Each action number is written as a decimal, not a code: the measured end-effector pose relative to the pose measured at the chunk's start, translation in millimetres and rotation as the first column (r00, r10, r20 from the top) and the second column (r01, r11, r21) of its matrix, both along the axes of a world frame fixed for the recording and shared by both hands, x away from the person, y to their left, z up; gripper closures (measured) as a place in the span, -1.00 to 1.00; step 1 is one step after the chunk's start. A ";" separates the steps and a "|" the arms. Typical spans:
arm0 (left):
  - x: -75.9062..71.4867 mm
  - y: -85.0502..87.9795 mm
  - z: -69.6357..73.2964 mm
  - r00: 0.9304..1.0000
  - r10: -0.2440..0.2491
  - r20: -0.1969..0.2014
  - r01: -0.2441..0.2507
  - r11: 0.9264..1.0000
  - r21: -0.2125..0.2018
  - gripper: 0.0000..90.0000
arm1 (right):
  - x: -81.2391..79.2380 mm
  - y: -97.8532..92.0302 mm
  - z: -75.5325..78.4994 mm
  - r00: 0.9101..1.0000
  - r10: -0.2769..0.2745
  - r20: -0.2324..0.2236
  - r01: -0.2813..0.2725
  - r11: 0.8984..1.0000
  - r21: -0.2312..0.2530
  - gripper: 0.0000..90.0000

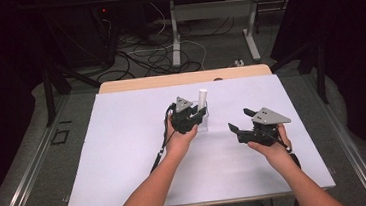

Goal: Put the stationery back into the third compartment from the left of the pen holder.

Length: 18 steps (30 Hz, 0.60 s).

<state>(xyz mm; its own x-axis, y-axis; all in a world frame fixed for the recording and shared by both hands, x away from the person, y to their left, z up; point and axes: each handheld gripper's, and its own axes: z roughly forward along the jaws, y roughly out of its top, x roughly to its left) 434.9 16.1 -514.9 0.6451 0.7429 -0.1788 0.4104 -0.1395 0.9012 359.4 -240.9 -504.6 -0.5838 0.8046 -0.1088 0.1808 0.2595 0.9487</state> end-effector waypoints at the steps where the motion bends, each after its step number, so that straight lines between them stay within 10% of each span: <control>1: 0.3 -0.1 -0.8 1.000 0.002 0.002 -0.002 1.000 0.005 0.56 | 0.0 -0.1 0.0 1.000 -0.001 -0.001 0.001 1.000 0.001 -0.50; 18: 4.6 -3.0 -3.8 1.000 0.022 -0.001 -0.022 0.999 0.032 0.56 | -0.8 1.8 -0.2 1.000 0.002 -0.006 -0.002 1.000 0.016 -0.50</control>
<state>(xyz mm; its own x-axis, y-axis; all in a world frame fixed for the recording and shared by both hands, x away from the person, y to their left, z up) 439.5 13.1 -518.8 0.6283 0.7622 -0.1559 0.4150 -0.1590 0.8958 358.6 -239.1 -504.8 -0.5858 0.8051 -0.0927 0.1857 0.2447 0.9516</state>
